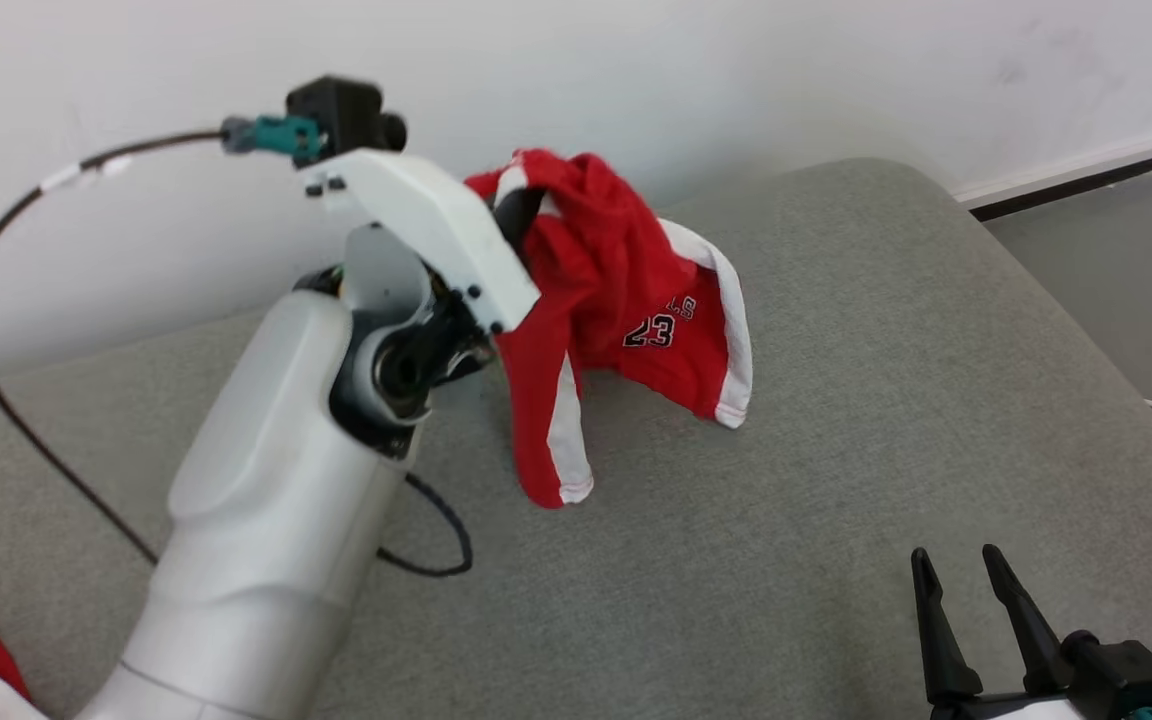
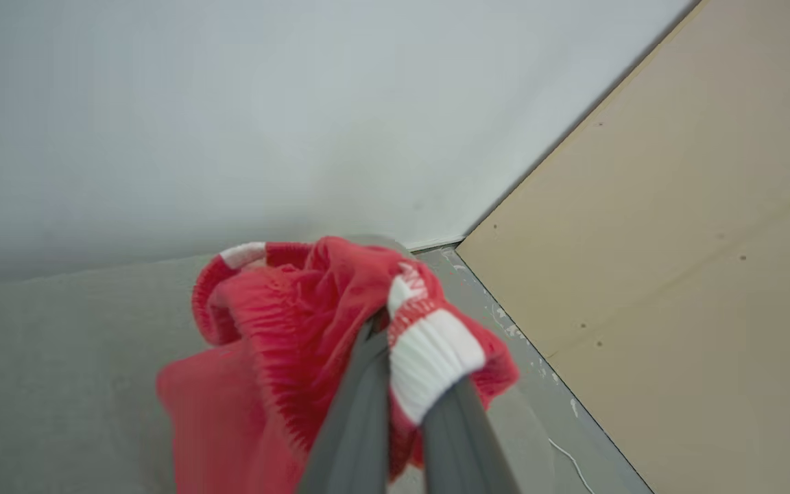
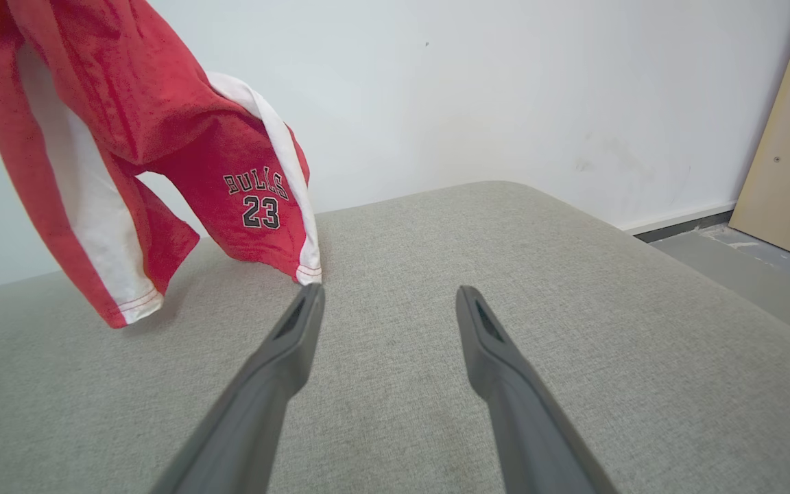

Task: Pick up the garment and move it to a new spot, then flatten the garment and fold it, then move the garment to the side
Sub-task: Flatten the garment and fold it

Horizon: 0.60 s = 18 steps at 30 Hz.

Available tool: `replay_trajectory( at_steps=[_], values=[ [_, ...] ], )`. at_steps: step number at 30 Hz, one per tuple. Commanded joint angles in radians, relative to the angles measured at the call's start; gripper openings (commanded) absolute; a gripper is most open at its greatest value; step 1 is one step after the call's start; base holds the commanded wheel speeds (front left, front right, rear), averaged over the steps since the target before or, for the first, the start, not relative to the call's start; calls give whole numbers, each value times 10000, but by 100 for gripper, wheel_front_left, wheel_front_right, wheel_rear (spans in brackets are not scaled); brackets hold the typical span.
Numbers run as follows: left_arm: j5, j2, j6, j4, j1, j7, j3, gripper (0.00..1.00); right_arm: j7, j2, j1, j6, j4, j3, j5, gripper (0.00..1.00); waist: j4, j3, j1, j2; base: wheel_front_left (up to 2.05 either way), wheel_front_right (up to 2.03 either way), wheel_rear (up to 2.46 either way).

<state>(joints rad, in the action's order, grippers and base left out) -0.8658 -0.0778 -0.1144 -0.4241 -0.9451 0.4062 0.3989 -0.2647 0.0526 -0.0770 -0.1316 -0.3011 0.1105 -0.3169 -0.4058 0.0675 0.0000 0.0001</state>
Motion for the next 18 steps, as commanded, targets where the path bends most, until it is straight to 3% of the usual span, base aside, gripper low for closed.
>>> replay_trajectory(
  at_steps=[1, 12, 18],
  values=[
    [-48, -225, -65, -183, 767, -271, -179, 0, 6, -15, 159, 18, 24, -36, 16, 100, 269, -14, 0, -1, 0, 0, 0],
    [-807, -735, -68, -729, 4652, -1857, -1232, 0, 8, 118, 308, 18, 60, -54, 181, 100, 1402, 31, 0, -1, 0, 0, 0],
    [-1521, -110, 272, -863, 6102, -2408, -1360, 0, 6, 324, 261, 18, 64, 10, 215, 100, 2157, 122, 0, -1, 0, 0, 0]
  ],
)
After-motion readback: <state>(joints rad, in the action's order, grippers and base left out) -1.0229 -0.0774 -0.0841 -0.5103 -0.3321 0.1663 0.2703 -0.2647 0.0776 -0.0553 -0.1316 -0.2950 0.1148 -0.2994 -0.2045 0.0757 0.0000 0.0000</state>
